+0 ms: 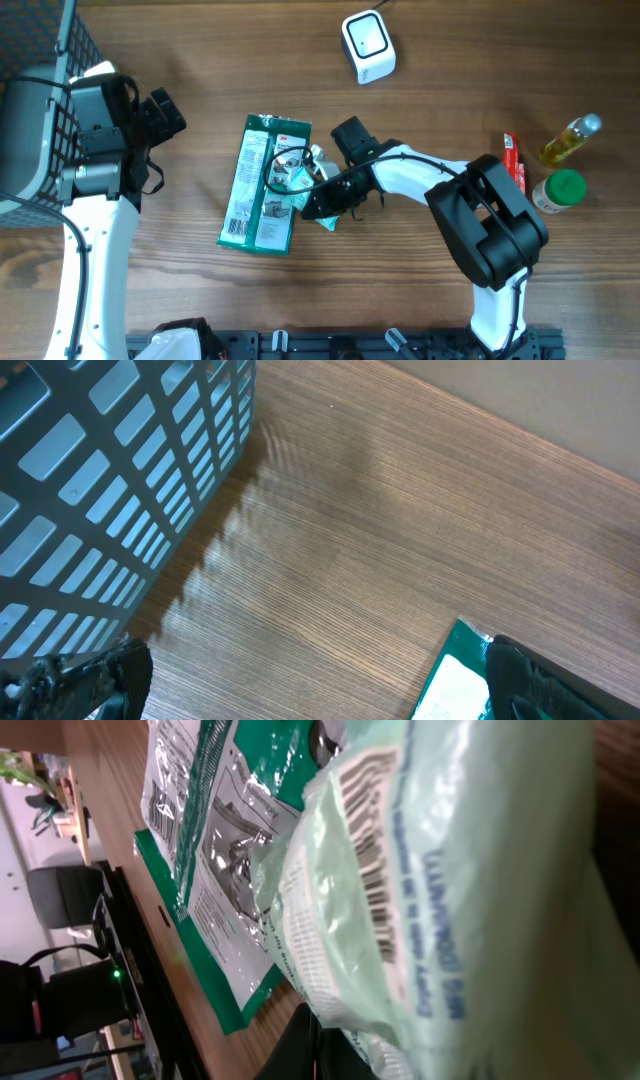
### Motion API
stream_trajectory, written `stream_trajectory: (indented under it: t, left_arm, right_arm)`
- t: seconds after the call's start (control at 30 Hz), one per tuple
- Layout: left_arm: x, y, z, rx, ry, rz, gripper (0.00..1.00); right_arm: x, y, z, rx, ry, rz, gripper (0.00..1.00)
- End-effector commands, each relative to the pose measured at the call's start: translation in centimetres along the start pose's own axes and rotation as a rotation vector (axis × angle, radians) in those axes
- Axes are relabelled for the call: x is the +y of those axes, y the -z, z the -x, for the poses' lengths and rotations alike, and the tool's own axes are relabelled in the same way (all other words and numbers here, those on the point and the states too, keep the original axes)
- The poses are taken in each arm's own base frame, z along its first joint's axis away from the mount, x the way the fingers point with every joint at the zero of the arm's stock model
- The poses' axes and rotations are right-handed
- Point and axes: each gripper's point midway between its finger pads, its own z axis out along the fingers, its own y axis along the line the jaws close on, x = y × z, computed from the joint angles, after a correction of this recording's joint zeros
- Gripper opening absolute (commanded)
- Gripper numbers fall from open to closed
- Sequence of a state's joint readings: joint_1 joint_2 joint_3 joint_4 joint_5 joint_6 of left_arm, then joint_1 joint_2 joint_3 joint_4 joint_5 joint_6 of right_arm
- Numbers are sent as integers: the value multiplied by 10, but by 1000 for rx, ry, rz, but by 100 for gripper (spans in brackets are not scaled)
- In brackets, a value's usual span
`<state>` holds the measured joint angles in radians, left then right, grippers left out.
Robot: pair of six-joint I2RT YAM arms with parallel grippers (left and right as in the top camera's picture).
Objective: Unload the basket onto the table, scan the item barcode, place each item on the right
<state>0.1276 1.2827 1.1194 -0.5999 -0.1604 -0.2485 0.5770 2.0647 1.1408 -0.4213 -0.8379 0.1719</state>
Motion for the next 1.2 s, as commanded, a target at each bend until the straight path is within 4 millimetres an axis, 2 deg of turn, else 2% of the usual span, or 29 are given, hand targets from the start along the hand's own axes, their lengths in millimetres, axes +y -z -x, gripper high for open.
stream_trajectory:
  t: [0.0,0.13,0.2,0.27,0.33,0.5,0.67,0.87,1.17]
  left_arm:
    - [3,1,5,-14,-3,10,100]
    - [3,1,5,-14,-3,10,100]
    - [3,1,5,-14,-3,10,100]
    - [3,1,5,-14,-3,10,100]
    - [3,1,5,-14,-3,10,100]
    - [3,1,5,-14,-3,10,100]
    - [3,1,5,-14,-3,10,100]
    - [3,1,5,-14,-3,10,100]
    - [3,1,5,-14,-3,10,100]
  right_arm:
    - [3,16,22,-55,18,-52,4]
    - [44,47,49,-157,129,-14,4]
    - [56,57,55,-196,171,-8,5]
    - [59,63,62,-230,192,-29,5]
    - [52,64,66,-247,192,-70,4]
    - [15,71,77,-316,66,-270,4]
    - [8,73,81,-346,62,-299,4]
    - [-8,67,75,-363,1,-325,4]
    - [-38,40,51,-293,-67,-342,4]
